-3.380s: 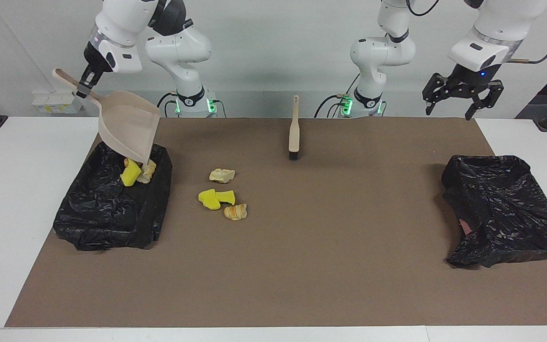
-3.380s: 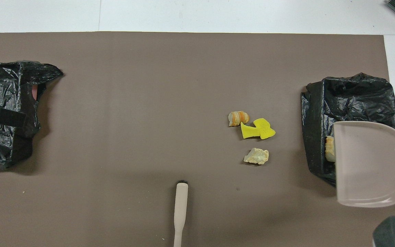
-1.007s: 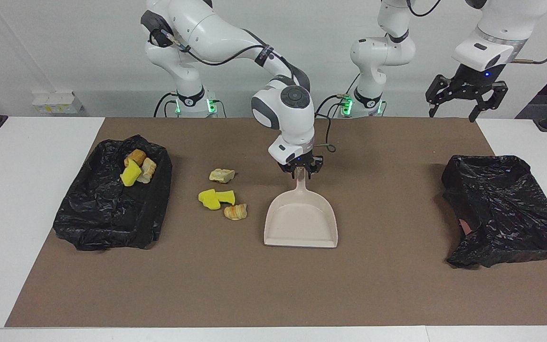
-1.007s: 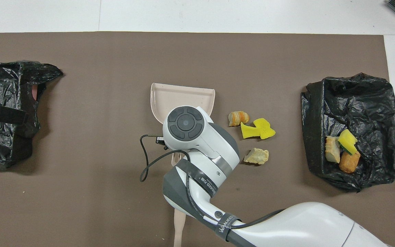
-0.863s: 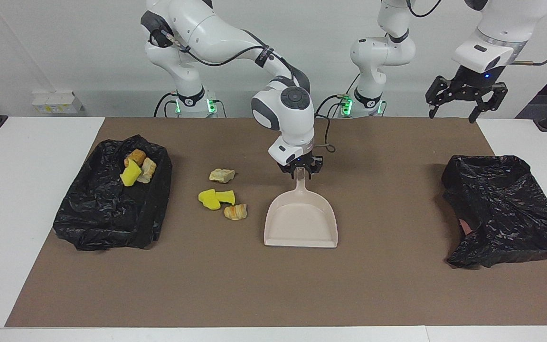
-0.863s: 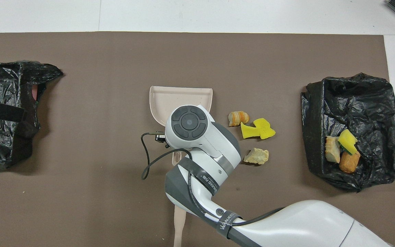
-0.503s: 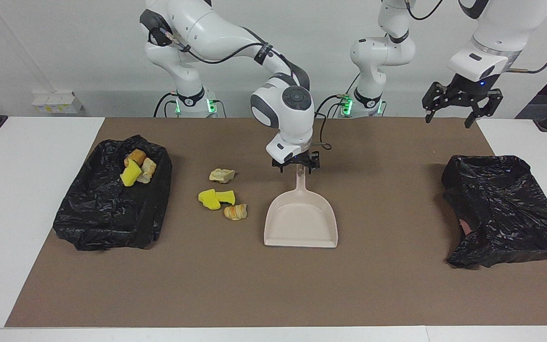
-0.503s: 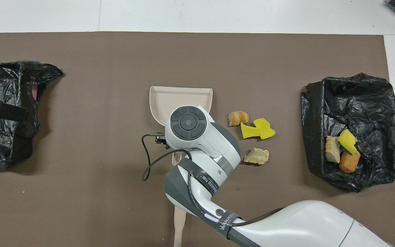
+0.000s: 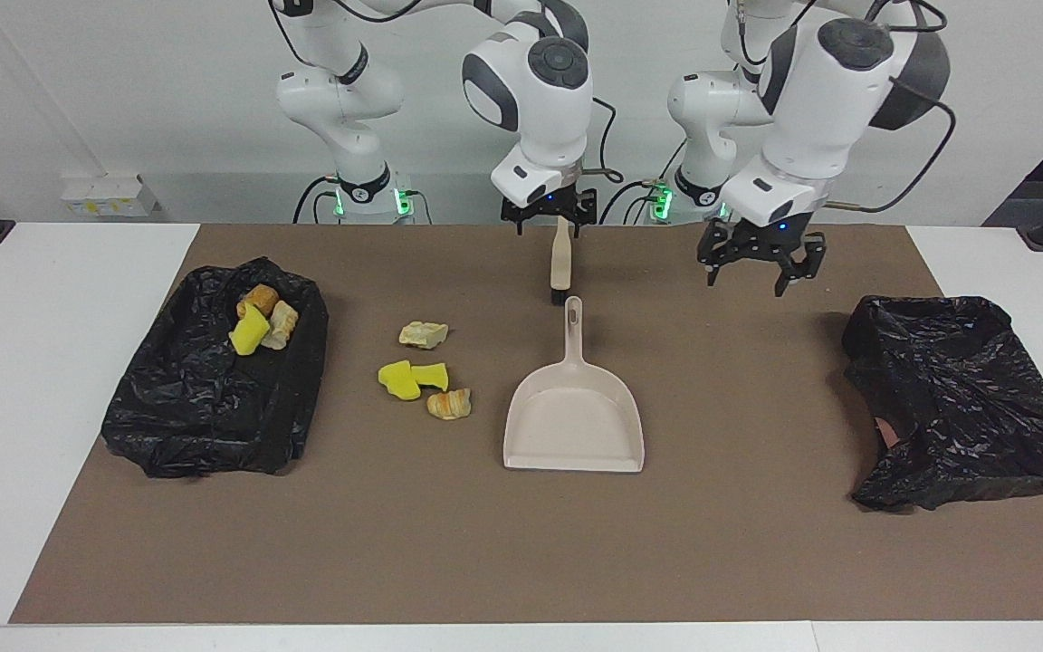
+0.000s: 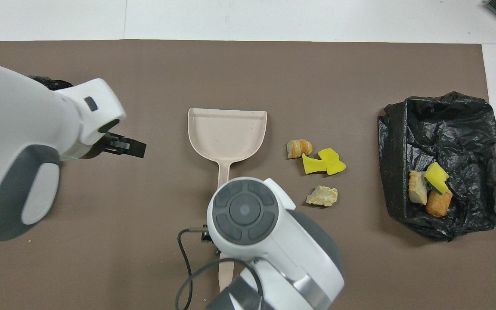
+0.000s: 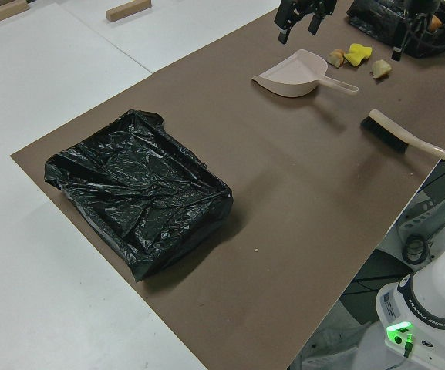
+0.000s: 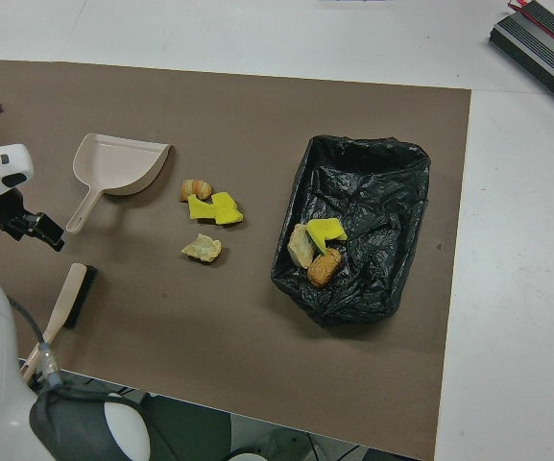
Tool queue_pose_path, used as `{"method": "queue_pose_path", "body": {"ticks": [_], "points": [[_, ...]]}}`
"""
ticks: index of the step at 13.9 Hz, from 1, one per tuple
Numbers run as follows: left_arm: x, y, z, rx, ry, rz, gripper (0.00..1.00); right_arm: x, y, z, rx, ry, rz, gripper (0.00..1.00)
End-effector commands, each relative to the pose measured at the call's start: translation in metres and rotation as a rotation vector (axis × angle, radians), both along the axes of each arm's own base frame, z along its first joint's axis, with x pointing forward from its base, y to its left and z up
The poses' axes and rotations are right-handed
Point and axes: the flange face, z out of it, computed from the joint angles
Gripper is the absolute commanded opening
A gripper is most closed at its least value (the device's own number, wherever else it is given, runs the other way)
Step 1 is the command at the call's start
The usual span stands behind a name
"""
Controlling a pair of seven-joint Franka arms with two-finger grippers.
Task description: Sweep and dump trash in bin
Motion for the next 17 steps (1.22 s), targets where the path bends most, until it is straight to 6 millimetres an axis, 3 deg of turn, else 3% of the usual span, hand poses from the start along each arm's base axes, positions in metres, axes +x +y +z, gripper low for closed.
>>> {"method": "queue_pose_path", "body": {"ticks": [1,3,4,6,8,10,17], "points": [[-0.009,-0.039,-0.04,-0.025,-0.016,0.057,1.0,-0.06,-0.014,-0.021,0.011,-0.012,-0.003,1.0],[-0.016,-0.073,-0.072,-0.051,0.0,0.107,1.0,-0.089,-0.003,-0.025,0.016,0.01,-0.003,1.0],[-0.024,-0.099,-0.09,-0.059,0.016,0.113,1.0,-0.099,0.004,-0.037,0.02,0.032,-0.011,1.0],[-0.035,-0.125,-0.111,-0.084,0.021,0.154,0.97,-0.121,0.01,-0.07,0.015,0.013,0.001,1.0],[-0.052,-0.153,-0.139,-0.088,0.05,0.135,0.92,-0.128,0.021,-0.086,0.059,0.003,-0.027,1.0],[-0.059,-0.165,-0.164,-0.063,0.016,0.146,0.9,-0.135,0.033,-0.106,0.085,0.003,-0.033,1.0],[-0.071,-0.167,-0.188,-0.044,0.042,0.126,0.72,-0.148,0.035,-0.148,0.114,-0.008,0.045,1.0]]}}
